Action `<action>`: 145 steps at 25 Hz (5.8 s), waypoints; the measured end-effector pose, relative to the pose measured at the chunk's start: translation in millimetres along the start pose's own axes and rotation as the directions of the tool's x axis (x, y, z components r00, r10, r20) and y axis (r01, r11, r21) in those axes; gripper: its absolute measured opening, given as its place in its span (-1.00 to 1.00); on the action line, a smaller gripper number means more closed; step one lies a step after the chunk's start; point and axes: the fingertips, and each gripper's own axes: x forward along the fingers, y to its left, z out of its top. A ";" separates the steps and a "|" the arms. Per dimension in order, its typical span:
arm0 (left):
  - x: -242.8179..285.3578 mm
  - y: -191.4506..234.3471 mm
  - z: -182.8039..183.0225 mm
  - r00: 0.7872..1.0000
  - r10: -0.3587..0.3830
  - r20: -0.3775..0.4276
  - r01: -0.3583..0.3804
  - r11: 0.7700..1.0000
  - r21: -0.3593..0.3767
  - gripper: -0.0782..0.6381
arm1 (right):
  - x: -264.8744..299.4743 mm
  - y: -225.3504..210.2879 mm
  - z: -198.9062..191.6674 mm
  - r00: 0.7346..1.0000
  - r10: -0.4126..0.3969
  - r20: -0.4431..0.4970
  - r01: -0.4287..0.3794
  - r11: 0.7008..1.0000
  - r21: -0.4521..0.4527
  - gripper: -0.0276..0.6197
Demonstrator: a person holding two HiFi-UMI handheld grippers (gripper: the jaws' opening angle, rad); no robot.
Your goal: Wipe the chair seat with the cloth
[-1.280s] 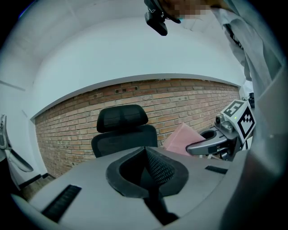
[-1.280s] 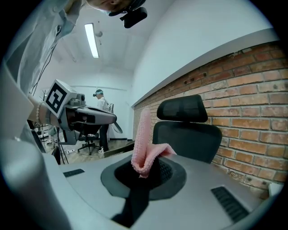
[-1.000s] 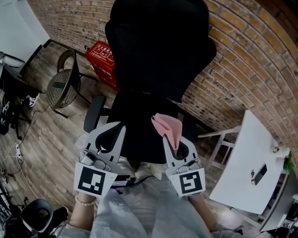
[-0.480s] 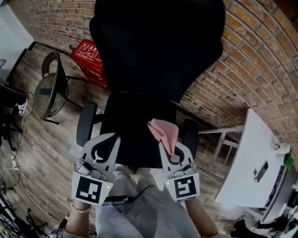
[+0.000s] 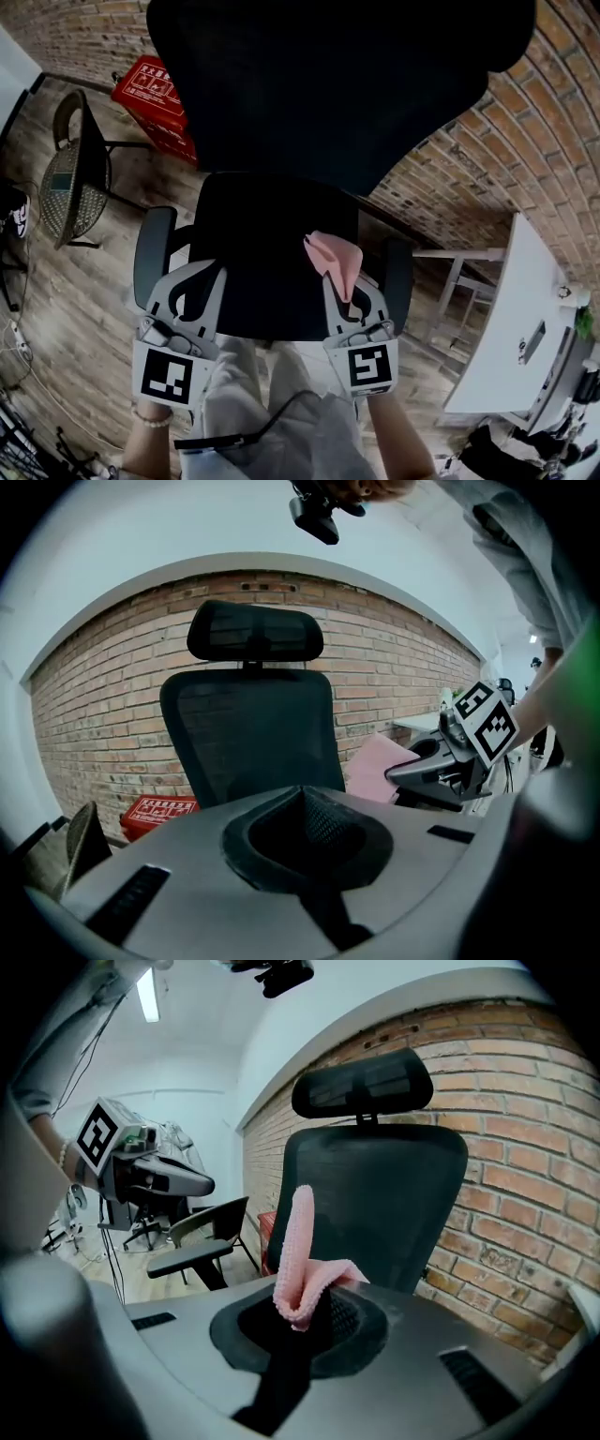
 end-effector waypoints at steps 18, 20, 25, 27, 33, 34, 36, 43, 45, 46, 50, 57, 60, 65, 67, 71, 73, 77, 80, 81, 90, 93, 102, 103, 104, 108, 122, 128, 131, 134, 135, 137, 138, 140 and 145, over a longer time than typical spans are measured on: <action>100.5 25.0 -104.2 0.996 -0.078 -0.041 0.078 0.997 -0.007 -0.73 | 112.6 -67.2 -119.6 0.957 -0.243 -0.159 0.251 0.967 0.033 -0.75; 110.5 29.0 -114.5 0.995 -0.090 -0.046 0.089 0.996 -0.013 -0.73 | 126.2 -76.8 -132.4 0.943 -0.276 -0.185 0.286 0.958 0.033 -0.75; 130.7 43.7 -131.5 0.994 -0.102 -0.030 0.100 0.992 -0.074 -0.73 | 158.1 -98.1 -166.6 0.911 -0.332 -0.244 0.358 0.931 0.070 -0.75; 138.0 48.3 -139.0 0.993 -0.110 -0.038 0.108 0.992 -0.064 -0.73 | 167.9 -107.3 -181.5 0.890 -0.362 -0.276 0.396 0.915 0.079 -0.75; 152.7 53.5 -160.8 0.990 -0.132 -0.057 0.129 0.990 -0.049 -0.73 | 184.7 -133.3 -224.5 0.809 -0.453 -0.374 0.502 0.864 0.038 -0.75; 154.4 53.9 -163.2 0.989 -0.136 -0.058 0.133 0.990 -0.046 -0.73 | 187.0 -137.1 -230.6 0.794 -0.466 -0.389 0.516 0.856 0.026 -0.75; 155.8 54.0 -167.7 0.988 -0.144 -0.062 0.141 0.989 -0.041 -0.73 | 190.6 -142.7 -241.5 0.769 -0.485 -0.417 0.537 0.844 0.010 -0.75; 153.9 61.8 -175.9 0.988 -0.137 -0.074 0.136 0.990 -0.024 -0.73 | 213.2 -140.5 -258.4 0.745 -0.461 -0.482 0.535 0.845 0.020 -0.75; 153.5 64.1 -177.0 0.988 -0.135 -0.079 0.134 0.991 -0.025 -0.73 | 222.5 -134.6 -258.2 0.755 -0.438 -0.487 0.518 0.855 0.034 -0.75; 153.2 64.8 -177.3 0.988 -0.134 -0.081 0.133 0.991 -0.025 -0.73 | 226.7 -130.8 -258.6 0.760 -0.426 -0.490 0.507 0.861 0.039 -0.75; 148.5 64.5 -178.6 0.987 -0.132 -0.092 0.129 0.991 -0.032 -0.73 | 240.2 -111.8 -261.7 0.780 -0.371 -0.504 0.462 0.885 0.064 -0.75; 140.2 66.9 -171.7 0.992 -0.101 -0.078 0.098 0.994 -0.041 -0.73 | 273.1 -75.1 -247.6 0.837 -0.263 -0.481 0.353 0.929 0.107 -0.75; 132.8 72.0 -172.2 0.994 -0.079 -0.080 0.075 0.996 -0.050 -0.73 | 289.2 -52.8 -239.5 0.861 -0.201 -0.467 0.284 0.952 0.115 -0.75; 117.6 82.6 -175.6 0.995 -0.035 -0.089 0.031 0.998 -0.051 -0.73 | 314.7 -10.1 -222.3 0.897 -0.090 -0.433 0.144 0.985 0.094 -0.75; 112.1 86.2 -178.0 0.995 -0.020 -0.095 0.015 0.998 -0.061 -0.73 | 323.8 8.0 -215.3 0.905 -0.047 -0.422 0.089 0.993 0.080 -0.75; 103.6 90.0 -181.1 0.994 -0.004 -0.106 -0.003 0.997 -0.072 -0.73 | 341.6 45.3 -199.9 0.918 0.043 -0.394 -0.017 0.997 0.069 -0.75; 99.7 91.2 -181.0 0.994 0.001 -0.105 -0.009 0.997 -0.074 -0.73 | 348.8 63.6 -192.6 0.921 0.087 -0.379 -0.068 0.996 0.062 -0.75; 90.9 95.4 -178.4 0.995 0.019 -0.101 -0.026 0.997 -0.072 -0.73 | 359.2 100.0 -177.7 0.920 0.196 -0.340 -0.180 0.981 0.076 -0.75; 85.5 98.9 -177.6 0.994 0.039 -0.101 -0.047 0.996 -0.078 -0.73 | 364.1 127.9 -167.4 0.909 0.281 -0.308 -0.266 0.960 0.091 -0.75; 84.1 100.2 -177.3 0.994 0.045 -0.100 -0.053 0.995 -0.080 -0.73 | 364.9 137.1 -164.5 0.903 0.307 -0.301 -0.292 0.952 0.092 -0.75; 74.3 106.3 -176.9 0.993 0.062 -0.099 -0.070 0.994 -0.080 -0.73 | 360.0 181.7 -159.9 0.863 0.409 -0.295 -0.400 0.912 0.093 -0.75; 74.5 105.0 -177.2 0.993 0.062 -0.099 -0.069 0.995 -0.069 -0.73 | 354.5 174.0 -169.5 0.867 0.380 -0.323 -0.378 0.923 0.070 -0.75; 86.9 89.2 -172.9 0.995 0.036 -0.098 -0.041 0.998 -0.055 -0.73 | 323.8 113.4 -204.8 0.891 0.237 -0.387 -0.227 0.971 0.072 -0.75; 88.7 87.0 -171.8 0.995 0.031 -0.096 -0.036 0.998 -0.053 -0.73 | 318.6 106.0 -209.4 0.892 0.220 -0.395 -0.207 0.975 0.077 -0.75; 90.7 84.8 -170.5 0.995 0.025 -0.093 -0.029 0.998 -0.050 -0.73 | 313.5 98.8 -213.7 0.893 0.204 -0.400 -0.186 0.979 0.085 -0.75; 99.3 73.4 -165.4 0.996 -0.005 -0.088 0.002 0.999 -0.034 -0.73 | 291.3 67.5 -229.3 0.899 0.132 -0.418 -0.103 0.990 0.093 -0.75; 136.7 18.0 -141.0 0.991 -0.116 -0.072 0.118 0.993 0.015 -0.73 | 187.8 -55.4 -292.8 0.842 -0.147 -0.519 0.241 0.963 0.117 -0.75; 148.0 1.1 -132.7 0.986 -0.153 -0.057 0.155 0.987 0.030 -0.73 | 151.0 -87.4 -309.6 0.789 -0.247 -0.563 0.383 0.914 0.135 -0.75; 147.8 -1.6 -130.1 0.986 -0.159 -0.059 0.161 0.986 0.033 -0.73 | 143.1 -87.9 -312.3 0.785 -0.249 -0.567 0.406 0.899 0.167 -0.75; 146.6 0.5 -128.8 0.986 -0.155 -0.055 0.157 0.987 0.037 -0.73 | 144.0 -83.8 -312.7 0.797 -0.230 -0.558 0.396 0.897 0.196 -0.75; 145.3 2.1 -129.5 0.987 -0.153 -0.054 0.155 0.987 0.039 -0.73 | 145.1 -81.2 -312.7 0.801 -0.222 -0.555 0.390 0.898 0.204 -0.75; 141.1 6.6 -131.9 0.988 -0.143 -0.053 0.146 0.988 0.044 -0.73 | 148.8 -73.4 -311.9 0.812 -0.198 -0.550 0.370 0.903 0.220 -0.75; 138.6 9.5 -133.2 0.989 -0.137 -0.053 0.140 0.989 0.048 -0.73 | 151.5 -68.2 -311.0 0.818 -0.184 -0.546 0.355 0.907 0.226 -0.75; 133.0 16.3 -136.5 0.991 -0.123 -0.057 0.127 0.990 0.057 -0.73 | 158.1 -56.5 -309.2 0.828 -0.152 -0.540 0.316 0.921 0.226 -0.75; 117.4 36.4 -146.5 0.995 -0.069 -0.073 0.074 0.996 0.057 -0.73 | 177.9 -25.1 -301.7 0.847 -0.076 -0.526 0.214 0.954 0.208 -0.75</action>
